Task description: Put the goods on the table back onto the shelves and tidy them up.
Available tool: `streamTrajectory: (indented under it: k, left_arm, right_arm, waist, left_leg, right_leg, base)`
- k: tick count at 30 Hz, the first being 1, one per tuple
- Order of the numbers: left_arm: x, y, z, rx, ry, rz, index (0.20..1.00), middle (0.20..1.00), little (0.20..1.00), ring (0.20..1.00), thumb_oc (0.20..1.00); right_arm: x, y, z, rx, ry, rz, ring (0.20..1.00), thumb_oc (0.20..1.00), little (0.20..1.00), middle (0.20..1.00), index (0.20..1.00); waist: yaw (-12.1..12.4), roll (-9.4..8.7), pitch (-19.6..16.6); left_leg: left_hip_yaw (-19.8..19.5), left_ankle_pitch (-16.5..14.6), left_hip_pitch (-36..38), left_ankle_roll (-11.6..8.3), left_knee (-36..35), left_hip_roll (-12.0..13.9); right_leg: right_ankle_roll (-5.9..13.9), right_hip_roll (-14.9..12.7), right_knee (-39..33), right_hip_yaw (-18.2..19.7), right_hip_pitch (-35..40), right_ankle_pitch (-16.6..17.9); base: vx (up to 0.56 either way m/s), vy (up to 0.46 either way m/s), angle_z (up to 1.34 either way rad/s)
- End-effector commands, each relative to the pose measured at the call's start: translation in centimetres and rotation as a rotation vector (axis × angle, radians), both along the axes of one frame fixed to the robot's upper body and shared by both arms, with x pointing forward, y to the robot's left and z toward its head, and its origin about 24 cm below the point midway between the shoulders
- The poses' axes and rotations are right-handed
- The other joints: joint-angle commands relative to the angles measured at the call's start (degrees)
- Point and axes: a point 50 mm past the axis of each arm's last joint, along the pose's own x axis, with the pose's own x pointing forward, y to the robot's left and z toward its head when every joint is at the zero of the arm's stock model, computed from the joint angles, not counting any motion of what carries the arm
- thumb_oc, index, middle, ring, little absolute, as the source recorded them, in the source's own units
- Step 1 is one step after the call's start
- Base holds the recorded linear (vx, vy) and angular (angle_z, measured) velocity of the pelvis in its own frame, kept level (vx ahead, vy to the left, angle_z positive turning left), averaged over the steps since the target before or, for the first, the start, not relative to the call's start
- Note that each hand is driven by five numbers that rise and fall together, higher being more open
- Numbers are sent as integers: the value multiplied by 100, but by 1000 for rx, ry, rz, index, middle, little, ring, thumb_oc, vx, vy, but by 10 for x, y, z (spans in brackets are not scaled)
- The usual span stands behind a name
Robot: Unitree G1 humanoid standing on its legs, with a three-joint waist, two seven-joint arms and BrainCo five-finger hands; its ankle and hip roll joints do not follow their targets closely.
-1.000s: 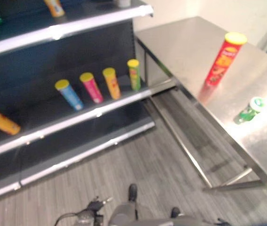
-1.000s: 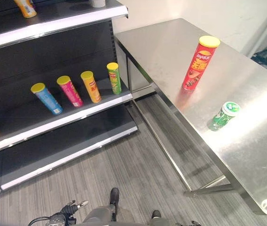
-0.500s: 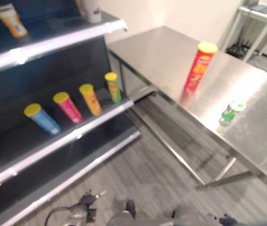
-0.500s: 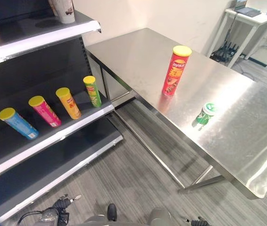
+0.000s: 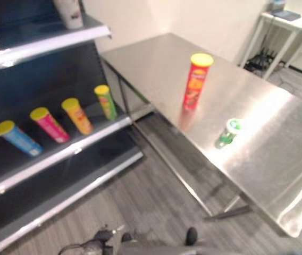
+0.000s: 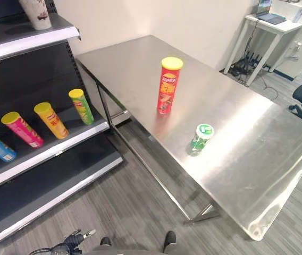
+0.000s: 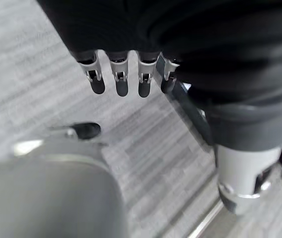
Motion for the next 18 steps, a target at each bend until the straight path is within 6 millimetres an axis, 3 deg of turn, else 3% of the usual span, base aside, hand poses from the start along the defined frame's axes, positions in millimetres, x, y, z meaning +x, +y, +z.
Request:
streamTrajectory:
  k: [1,4,8,9,10,13,14,16,18]
  left_arm:
    - [32,8,13,26,-100,-20,1000,1000,1000,1000,1000]
    - [28,8,11,24,-83,-25,1000,1000,1000,1000,1000]
    - [23,13,11,37,-64,-28,1000,1000,1000,1000,1000]
    - [23,13,10,36,-63,-28,1000,1000,1000,1000,1000]
    - [21,19,12,49,-62,-24,1000,1000,1000,1000,1000]
    - [22,29,15,70,-70,-20,1000,1000,1000,1000,1000]
    - [22,28,15,70,-70,-20,1000,1000,1000,1000,1000]
    - [23,31,16,77,-75,-9,1000,1000,1000,1000,1000]
    - [22,30,15,77,-74,7,1000,1000,1000,1000,1000]
  right_arm:
    - [14,-18,8,-53,-59,-51,1000,1000,1000,1000,1000]
    - [17,-34,15,-100,-87,-111,1000,1000,1000,1000,1000]
    - [-19,-60,25,-168,-54,-324,1000,1000,1000,1000,1000]
    - [-19,-60,25,-169,-54,-324,1000,1000,1000,1000,1000]
    - [-42,-78,36,-222,-29,-443,1000,1000,1000,1000,1000]
    - [-75,-109,60,-329,-33,-650,1000,1000,1000,1000,1000]
    - [-75,-109,60,-329,-33,-651,1000,1000,1000,1000,1000]
    - [-83,-128,76,-406,-113,-783,1000,1000,1000,1000,1000]
    - [-66,-154,97,-517,-295,-875,1000,1000,1000,1000,1000]
  waist:
    - [-128,-31,313]
    - [-116,84,198]
    - [-292,194,17]
    - [-279,198,22]
    - [-327,196,-8]
    - [-384,169,-40]
    - [-379,167,-50]
    - [-423,157,-68]
    - [-486,147,-111]
  left_leg:
    - [75,-987,-97,350,36,-407]
    - [-6,-864,88,457,-670,-576]
    - [253,-738,514,510,-1350,-656]
    - [264,-741,524,510,-1353,-655]
    - [388,-796,605,529,-1385,-678]
    - [487,-906,750,550,-1385,-701]
    - [489,-890,729,553,-1385,-708]
    - [522,-945,787,571,-1385,-732]
    - [564,-999,819,587,-1385,-758]
  right_leg:
    - [324,-238,177,-23,42,-304]
    - [386,-177,208,230,-44,-284]
    - [489,-196,166,387,-34,-232]
    - [490,-194,166,397,-30,-231]
    - [553,-265,164,460,-38,-175]
    - [652,-348,153,496,30,-122]
    - [651,-353,148,499,10,-107]
    - [702,-391,131,517,43,-82]
    - [753,-426,118,548,39,-49]
  base:
    - [89,62,7]
    - [75,142,-5]
    - [124,141,-55]
    - [94,136,-25]
    - [75,114,-30]
    - [91,103,-17]
    - [61,55,-22]
    - [59,65,-15]
    - [62,85,-11]
